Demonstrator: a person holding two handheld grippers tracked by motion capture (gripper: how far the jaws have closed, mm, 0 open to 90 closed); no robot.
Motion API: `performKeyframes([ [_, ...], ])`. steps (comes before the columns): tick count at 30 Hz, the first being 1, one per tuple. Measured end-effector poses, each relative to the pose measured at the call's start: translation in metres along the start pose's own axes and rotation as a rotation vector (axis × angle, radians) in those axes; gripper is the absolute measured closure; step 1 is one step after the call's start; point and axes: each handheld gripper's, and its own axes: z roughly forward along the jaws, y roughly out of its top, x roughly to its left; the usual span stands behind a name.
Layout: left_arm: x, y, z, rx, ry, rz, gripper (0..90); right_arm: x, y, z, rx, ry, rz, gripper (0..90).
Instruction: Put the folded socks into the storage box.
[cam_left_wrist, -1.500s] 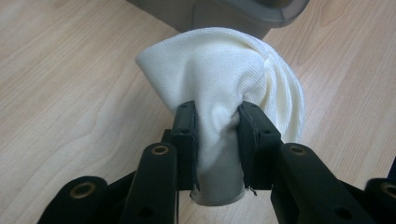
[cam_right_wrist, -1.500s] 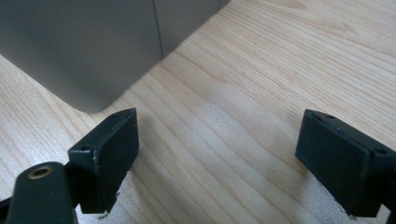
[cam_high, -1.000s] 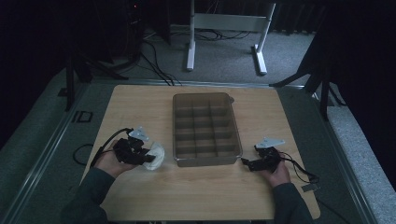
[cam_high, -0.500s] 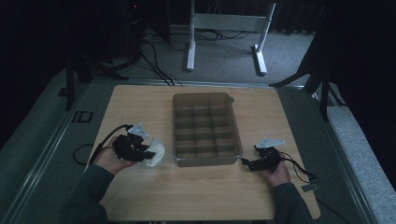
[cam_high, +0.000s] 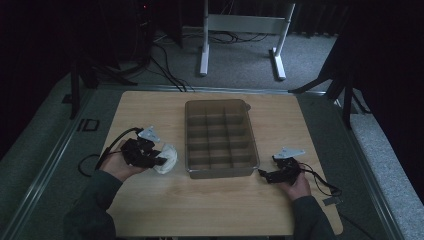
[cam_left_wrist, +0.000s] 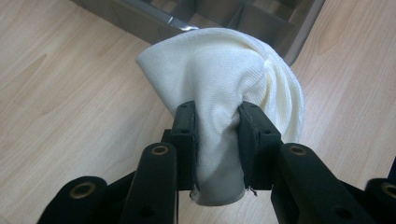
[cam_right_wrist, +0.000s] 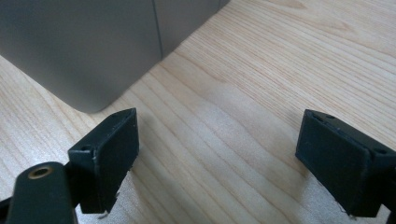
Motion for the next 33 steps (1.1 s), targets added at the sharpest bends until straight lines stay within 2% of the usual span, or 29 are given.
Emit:
performKeyframes([
  [19,0.003,0.019,-0.002,-0.013,-0.004,0.023,70.3,0.0,0.0,0.0,0.0,0.001,0.0,12.2],
  [32,0.002,0.036,0.0,-0.015,-0.01,0.06,70.3,0.0,0.0,0.0,0.001,0.004,-0.004,11.6],
  [33,0.001,0.042,0.003,-0.013,-0.011,0.066,70.3,0.0,0.0,0.0,0.002,0.004,-0.004,11.6],
])
